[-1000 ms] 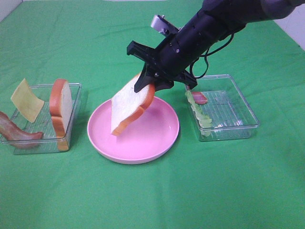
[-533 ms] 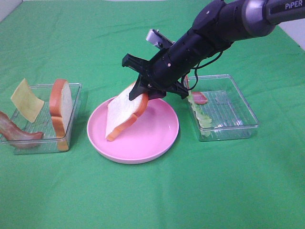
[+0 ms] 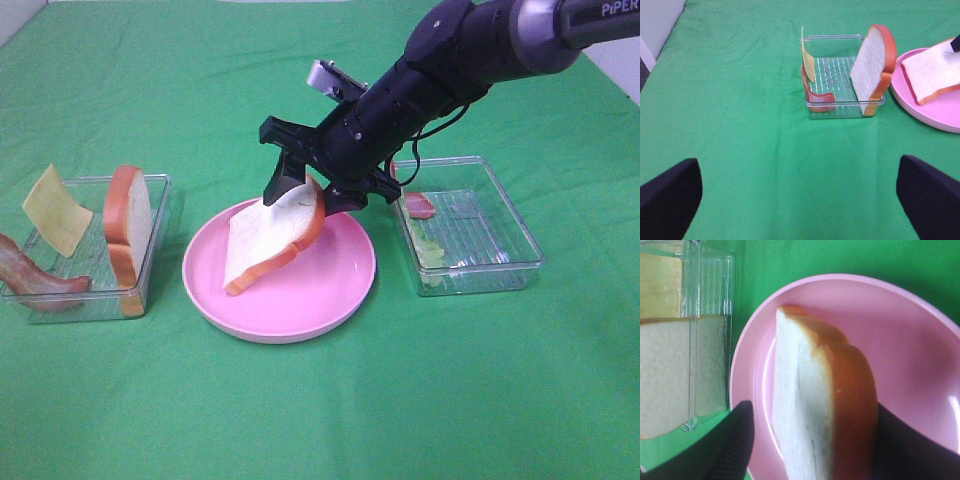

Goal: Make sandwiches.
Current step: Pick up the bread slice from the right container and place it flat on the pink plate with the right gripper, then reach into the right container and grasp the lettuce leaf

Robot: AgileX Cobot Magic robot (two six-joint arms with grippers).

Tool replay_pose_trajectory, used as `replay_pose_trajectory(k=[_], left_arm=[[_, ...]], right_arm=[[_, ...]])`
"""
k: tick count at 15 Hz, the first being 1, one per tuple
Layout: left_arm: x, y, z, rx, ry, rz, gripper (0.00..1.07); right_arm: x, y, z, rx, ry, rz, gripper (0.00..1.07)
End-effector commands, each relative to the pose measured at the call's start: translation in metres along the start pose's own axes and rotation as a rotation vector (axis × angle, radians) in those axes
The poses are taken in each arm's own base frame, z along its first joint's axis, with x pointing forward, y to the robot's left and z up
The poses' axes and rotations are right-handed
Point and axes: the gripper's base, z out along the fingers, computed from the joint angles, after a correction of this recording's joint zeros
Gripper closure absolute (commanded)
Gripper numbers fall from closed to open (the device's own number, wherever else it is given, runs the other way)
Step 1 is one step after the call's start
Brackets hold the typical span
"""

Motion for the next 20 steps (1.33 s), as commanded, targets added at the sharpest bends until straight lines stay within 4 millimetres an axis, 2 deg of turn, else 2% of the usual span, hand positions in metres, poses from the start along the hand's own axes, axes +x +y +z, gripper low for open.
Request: replay_pose_trajectory(k=[1, 3, 4, 6, 10, 12, 14, 15, 20], left_arm=[[0.001, 0.000, -0.001, -0.008, -0.026, 0.005, 0.04], [0.001, 0.000, -0.001, -0.008, -0.026, 0.005, 0.04], [0.001, 0.000, -0.001, -0.008, -0.026, 0.005, 0.04], [0.001, 0.000, -0.001, -0.008, -0.026, 0.005, 0.04], [0.001, 0.001, -0.001, -0.011, -0.026, 0.007, 0.04], [0.001, 0.001, -0.001, -0.013, -0.026, 0.008, 0.04], [0.001, 0.001, -0.001, -0.014, -0.026, 0.008, 0.04], [0.001, 0.001, -0.001, -0.014, -0.026, 0.008, 0.04], [0.001, 0.001, -0.001, -0.015, -0.026, 0.009, 0.04]], right_arm=[[-0.002, 0.008, -0.015, 0.011, -0.029, -0.026, 0.47], [-0.002, 0.011, -0.025, 0.042, -0.033, -0.039, 0.47], [-0.002, 0.015, -0.040, 0.078, -0.056, -0.059, 0.47], [-0.002, 0.016, -0.054, 0.134, -0.074, -0.087, 0.46], [0.001, 0.014, -0.088, 0.332, -0.076, -0.137, 0.46], [0.003, 0.010, -0.100, 0.439, -0.027, -0.103, 0.41], [0.004, 0.007, -0.105, 0.496, 0.009, -0.104, 0.34], [0.005, 0.007, -0.105, 0.505, 0.019, -0.107, 0.34], [0.003, -0.008, -0.077, 0.522, 0.080, -0.105, 0.34]])
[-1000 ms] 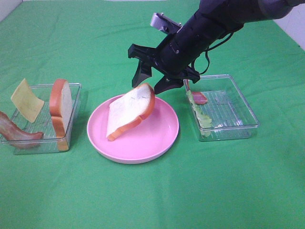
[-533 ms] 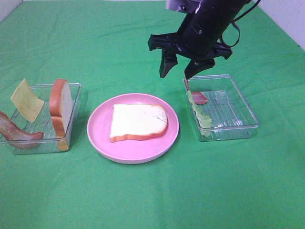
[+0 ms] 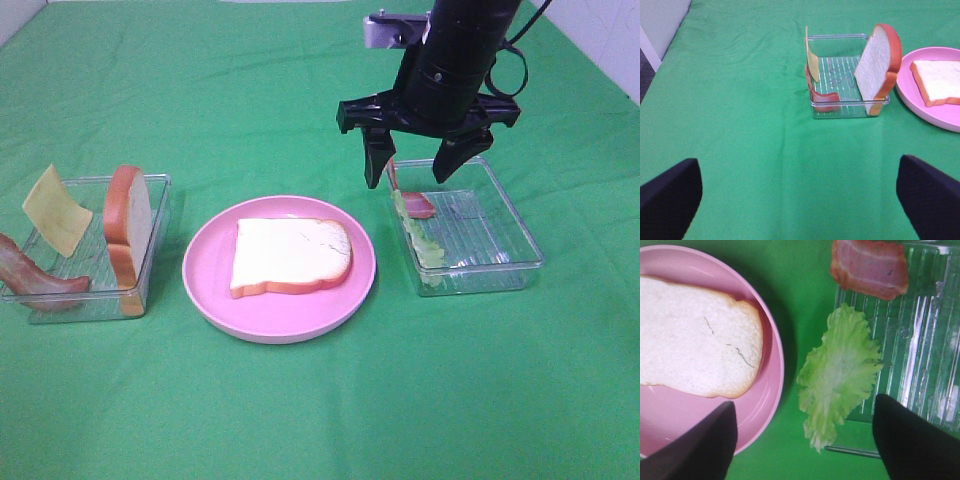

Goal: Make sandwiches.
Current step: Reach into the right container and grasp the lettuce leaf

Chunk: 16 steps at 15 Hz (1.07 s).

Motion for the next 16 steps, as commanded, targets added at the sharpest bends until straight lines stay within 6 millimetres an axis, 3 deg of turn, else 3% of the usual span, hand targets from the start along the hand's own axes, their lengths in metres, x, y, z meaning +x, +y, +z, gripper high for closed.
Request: replay_pose_trajectory(k=[1, 8, 10, 14, 15, 16], left_arm=[[0.000, 0.000, -0.001, -0.001, -0.026, 0.002, 0.04], [0.000, 0.000, -0.001, -0.002, -0.026, 0.002, 0.04], [0.000, 0.000, -0.001, -0.002, -0.026, 0.002, 0.04], [0.000, 0.000, -0.001, -0.002, -0.026, 0.002, 0.04], [0.000, 0.000, -0.001, -0.002, -0.026, 0.002, 0.04], [0.000, 0.000, -0.001, -0.002, -0.026, 0.002, 0.04]], right_arm=[[-0.004, 0.000, 0.014, 0.007, 0.006, -0.003, 0.34], [-0.005, -0.006, 0.055, 0.087, 0.083, -0.036, 0.34], [-0.004, -0.006, 0.057, 0.088, 0.088, -0.033, 0.36], [-0.004, -0.006, 0.057, 0.089, 0.092, -0.025, 0.54], [-0.004, -0.006, 0.057, 0.089, 0.092, -0.025, 0.63], [-0.004, -0.007, 0.057, 0.099, 0.090, -0.031, 0.81]])
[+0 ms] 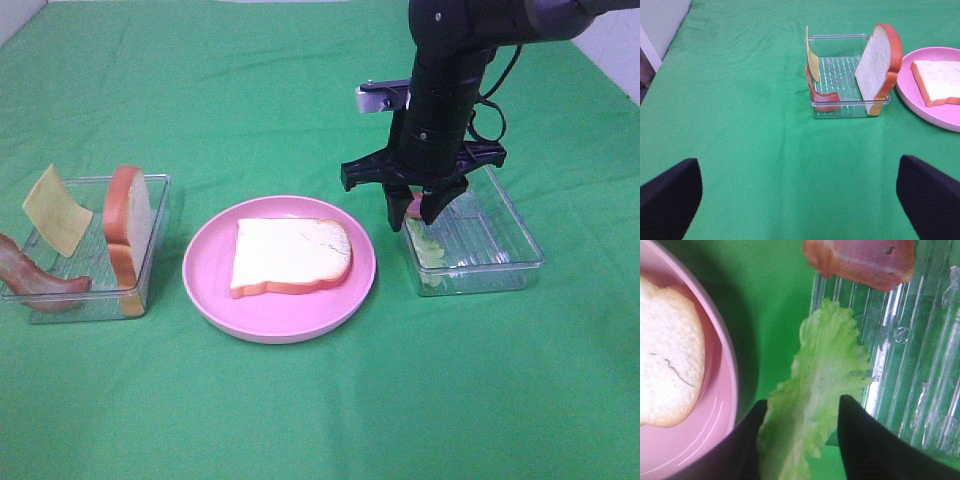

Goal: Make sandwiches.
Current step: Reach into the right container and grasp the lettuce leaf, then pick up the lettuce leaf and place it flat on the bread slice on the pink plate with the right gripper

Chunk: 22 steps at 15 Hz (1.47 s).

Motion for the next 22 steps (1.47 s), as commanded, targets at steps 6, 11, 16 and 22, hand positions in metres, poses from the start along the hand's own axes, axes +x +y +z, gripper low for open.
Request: replay_pose_trajectory(k=[6, 11, 16, 22], left_arm=[[0.000, 0.000, -0.001, -0.001, -0.026, 0.001, 0.04], [0.000, 0.000, -0.001, -0.001, -0.026, 0.001, 0.04], [0.000, 0.000, -0.001, -0.001, -0.026, 0.001, 0.04], [0.000, 0.000, -0.001, -0.001, -0.026, 0.001, 0.04]], right_arm=[[0.005, -0.004, -0.005, 0.037, 0.047, -0.039, 1.07], [0.012, -0.003, -0.074, -0.074, -0.096, 0.015, 1.07], [0.016, 0.047, -0.100, -0.516, -0.179, -0.049, 1.07], [-0.009, 0.098, -0.027, -0.847, -0.148, 0.000, 1.07]])
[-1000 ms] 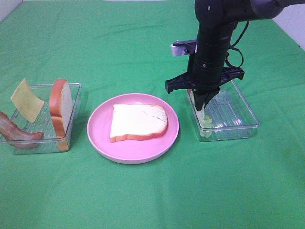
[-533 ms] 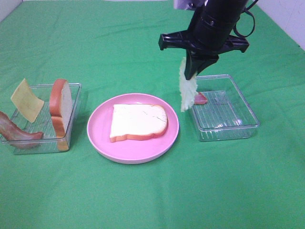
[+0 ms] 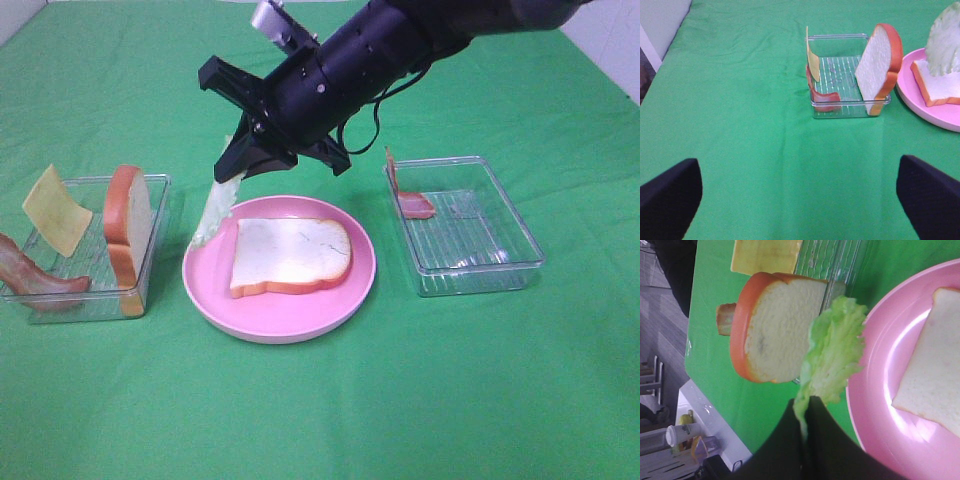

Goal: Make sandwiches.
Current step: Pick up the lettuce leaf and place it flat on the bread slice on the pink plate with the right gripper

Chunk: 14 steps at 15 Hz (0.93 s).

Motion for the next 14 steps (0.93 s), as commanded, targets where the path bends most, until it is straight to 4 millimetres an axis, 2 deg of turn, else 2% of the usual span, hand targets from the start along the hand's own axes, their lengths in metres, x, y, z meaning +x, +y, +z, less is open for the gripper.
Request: replay_pose_trajectory(k=[1, 3, 5, 10, 14], left_arm=[[0.000, 0.000, -0.001, -0.001, -0.026, 0.001, 0.04], [0.000, 0.000, -0.001, -0.001, -0.026, 0.001, 0.04], [0.000, 0.000, -0.001, -0.001, -0.026, 0.001, 0.04], [0.000, 0.000, -0.001, -0.001, -0.026, 0.001, 0.04], [0.000, 0.000, -0.001, -0.001, -0.026, 0.001, 0.04]], right_arm=[[-0.002, -0.010, 0.015, -0.035, 0.004, 0.022, 1.07], [-0.001, -0.023, 0.028, -0.003, 0.019, 0.033, 1.07], [0.000, -0.034, 0.030, 0.068, 0.036, -0.011, 1.07], [-0.006, -0.067, 0.011, 0.210, 0.045, 0.039, 1.07], [-0.004, -0.070, 0.009, 0.238, 0.071, 0.032, 1.07]])
